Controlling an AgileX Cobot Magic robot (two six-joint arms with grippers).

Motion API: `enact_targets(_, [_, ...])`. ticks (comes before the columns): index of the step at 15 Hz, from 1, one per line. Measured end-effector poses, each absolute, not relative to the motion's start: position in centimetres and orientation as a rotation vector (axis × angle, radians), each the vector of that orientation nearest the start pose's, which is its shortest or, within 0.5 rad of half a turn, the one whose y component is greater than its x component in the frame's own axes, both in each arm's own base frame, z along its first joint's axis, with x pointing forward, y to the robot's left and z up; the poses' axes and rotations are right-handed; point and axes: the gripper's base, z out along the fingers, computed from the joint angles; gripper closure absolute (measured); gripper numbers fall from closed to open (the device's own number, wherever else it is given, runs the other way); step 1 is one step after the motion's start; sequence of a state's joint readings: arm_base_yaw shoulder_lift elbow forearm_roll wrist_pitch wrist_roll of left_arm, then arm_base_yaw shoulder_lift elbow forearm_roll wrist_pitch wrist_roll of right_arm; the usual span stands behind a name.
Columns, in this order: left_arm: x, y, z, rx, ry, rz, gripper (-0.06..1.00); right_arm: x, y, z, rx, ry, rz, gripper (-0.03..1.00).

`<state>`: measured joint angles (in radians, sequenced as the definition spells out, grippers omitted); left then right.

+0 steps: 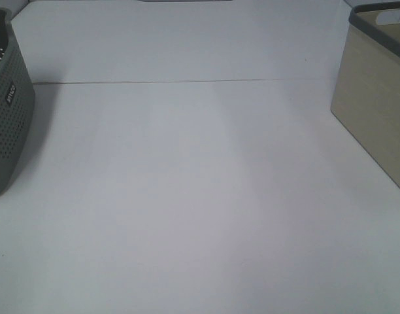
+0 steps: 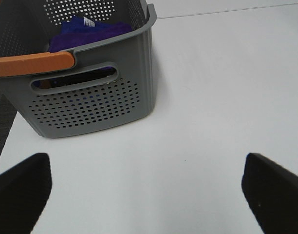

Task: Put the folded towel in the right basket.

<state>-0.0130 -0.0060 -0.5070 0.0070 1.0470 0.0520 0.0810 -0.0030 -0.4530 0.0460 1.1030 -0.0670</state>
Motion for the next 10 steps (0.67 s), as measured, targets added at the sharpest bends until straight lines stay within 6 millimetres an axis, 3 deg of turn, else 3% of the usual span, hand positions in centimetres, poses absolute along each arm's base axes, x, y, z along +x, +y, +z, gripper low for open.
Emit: enact_targets(10, [-0.61, 0.01, 28.03, 0.077, 2.016, 0.032, -0.05, -0.23, 0.39, 26.09, -0.085, 2.128, 0.031, -0.01])
